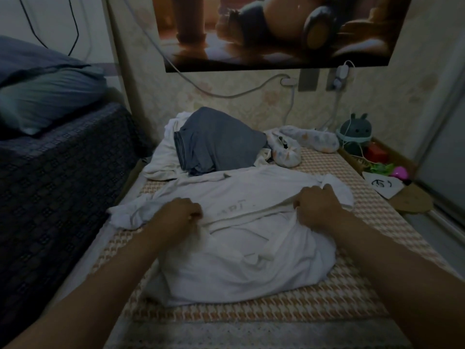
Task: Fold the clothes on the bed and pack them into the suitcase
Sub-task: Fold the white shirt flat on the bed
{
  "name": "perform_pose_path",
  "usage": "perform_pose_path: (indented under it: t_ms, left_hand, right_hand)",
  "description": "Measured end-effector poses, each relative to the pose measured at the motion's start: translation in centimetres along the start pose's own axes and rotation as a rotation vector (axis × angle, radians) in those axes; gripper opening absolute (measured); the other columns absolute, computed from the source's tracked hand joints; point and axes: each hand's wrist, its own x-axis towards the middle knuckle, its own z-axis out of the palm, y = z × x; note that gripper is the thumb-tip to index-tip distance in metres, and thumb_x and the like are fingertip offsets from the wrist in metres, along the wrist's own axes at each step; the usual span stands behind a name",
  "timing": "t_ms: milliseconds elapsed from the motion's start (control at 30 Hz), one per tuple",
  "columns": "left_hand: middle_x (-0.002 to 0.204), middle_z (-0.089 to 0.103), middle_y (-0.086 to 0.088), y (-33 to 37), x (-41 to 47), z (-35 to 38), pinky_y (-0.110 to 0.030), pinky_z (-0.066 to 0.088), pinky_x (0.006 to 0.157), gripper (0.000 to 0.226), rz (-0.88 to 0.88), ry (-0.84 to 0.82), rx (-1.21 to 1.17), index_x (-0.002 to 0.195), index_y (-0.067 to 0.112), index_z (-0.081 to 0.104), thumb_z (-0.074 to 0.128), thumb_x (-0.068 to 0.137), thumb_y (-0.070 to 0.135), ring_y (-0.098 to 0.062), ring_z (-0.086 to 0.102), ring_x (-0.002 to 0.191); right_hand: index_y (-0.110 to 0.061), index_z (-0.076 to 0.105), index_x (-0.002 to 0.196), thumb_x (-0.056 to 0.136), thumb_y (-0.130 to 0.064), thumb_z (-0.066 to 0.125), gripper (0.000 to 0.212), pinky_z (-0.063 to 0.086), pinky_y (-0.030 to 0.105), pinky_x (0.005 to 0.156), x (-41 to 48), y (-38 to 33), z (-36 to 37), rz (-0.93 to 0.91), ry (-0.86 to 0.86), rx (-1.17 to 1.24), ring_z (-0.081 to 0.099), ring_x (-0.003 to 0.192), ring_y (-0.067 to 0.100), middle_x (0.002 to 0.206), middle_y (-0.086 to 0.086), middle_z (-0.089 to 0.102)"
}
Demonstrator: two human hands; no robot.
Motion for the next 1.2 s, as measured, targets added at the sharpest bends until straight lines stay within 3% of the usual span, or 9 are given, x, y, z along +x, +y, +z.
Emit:
perform_pose_path:
  t_ms: [233,400,533,667,833,933,1000,1100,1200]
  left_hand:
    - [0.113,0.063,-0.003,2.4,2.7,1.9,-0.029,0.043,0.086,0.025,0.020,-0.148,0.045,0.113,0.019,0.067,0.054,0.095,0.029,-0.021,0.057,0.105]
    - [0.103,0.069,0.001,1.3,4.0,1.8,-0.025,0.044,0.084,0.024,-0.099,0.038,-0.223,0.103,0.016,0.070,0.046,0.098,0.015,-0.020,0.062,0.099]
    - [0.110,0.065,0.002,-0.7,6.1,0.9,-0.029,0.046,0.087,0.027,-0.145,-0.052,-0.141,0.109,0.017,0.068,0.043,0.099,0.020,-0.022,0.060,0.103]
    - [0.096,0.067,-0.013,-3.2,9.5,0.5,-0.040,0.050,0.073,0.031,-0.104,0.379,-0.096,0.102,0.009,0.067,0.040,0.096,0.023,-0.032,0.062,0.086]
    - [0.102,0.057,-0.020,-3.9,10.6,3.5,-0.040,0.042,0.067,0.042,-0.073,0.311,0.120,0.111,0.010,0.063,0.070,0.069,0.011,-0.039,0.054,0.089]
    - [0.099,0.056,-0.008,-1.9,10.2,3.4,-0.039,0.040,0.076,0.031,0.147,0.142,-0.019,0.104,0.015,0.064,0.057,0.075,0.021,-0.030,0.052,0.093]
    - [0.097,0.055,0.000,-0.3,9.5,2.9,-0.036,0.044,0.077,0.021,0.207,0.048,-0.212,0.096,0.014,0.062,0.049,0.081,0.020,-0.024,0.054,0.090]
    - [0.103,0.043,0.005,1.2,7.9,2.3,-0.029,0.038,0.064,0.031,0.277,0.220,-0.211,0.102,0.017,0.051,0.056,0.077,0.000,-0.017,0.046,0.081]
    - [0.094,0.046,0.008,1.5,6.5,1.0,-0.025,0.036,0.063,0.033,0.279,0.247,-0.283,0.095,0.021,0.049,0.055,0.074,-0.004,-0.012,0.043,0.076]
  right_hand:
    - [-0.029,0.046,0.140,0.097,-0.029,0.041,0.043,0.043,0.036,0.085,2.3,-3.2,0.4,-0.128,0.073,0.202,0.057,0.103,0.025,0.131,0.004,0.049]
    - [-0.012,0.067,0.112,0.096,-0.017,0.050,0.024,0.031,0.020,0.079,5.1,-1.9,2.7,-0.022,0.028,0.394,0.058,0.106,0.023,0.113,0.008,0.065]
    - [-0.003,0.072,0.096,0.096,-0.014,0.051,0.023,0.034,0.023,0.072,7.7,-1.7,1.5,0.157,0.203,0.599,0.062,0.093,0.028,0.098,0.011,0.069]
    - [-0.001,0.069,0.104,0.095,-0.007,0.053,0.020,0.036,0.025,0.076,10.3,-1.8,1.5,0.200,0.434,0.664,0.061,0.097,0.034,0.105,0.019,0.065]
    - [-0.019,0.008,0.156,0.093,-0.030,0.062,0.083,0.019,0.032,0.117,10.4,-1.6,4.1,0.050,-0.242,0.580,0.018,0.145,0.028,0.162,0.014,-0.002]
    - [-0.009,0.037,0.146,0.091,-0.010,0.055,0.058,0.026,0.036,0.116,9.5,-1.3,4.4,-0.081,-0.080,0.604,0.035,0.138,0.031,0.153,0.019,0.030]
    - [-0.010,0.065,0.116,0.082,0.000,0.055,0.036,0.041,0.032,0.101,9.2,-1.4,3.0,-0.163,0.041,0.648,0.056,0.112,0.026,0.121,0.010,0.059]
    - [-0.018,0.068,0.081,0.075,0.003,0.055,0.025,0.045,0.023,0.081,8.5,-1.7,0.5,-0.179,-0.059,0.629,0.060,0.088,0.016,0.092,-0.004,0.065]
    - [-0.022,0.067,0.084,0.072,-0.001,0.056,0.027,0.049,0.024,0.076,7.5,-1.3,-0.5,-0.188,-0.326,0.534,0.059,0.085,0.013,0.090,-0.008,0.064]
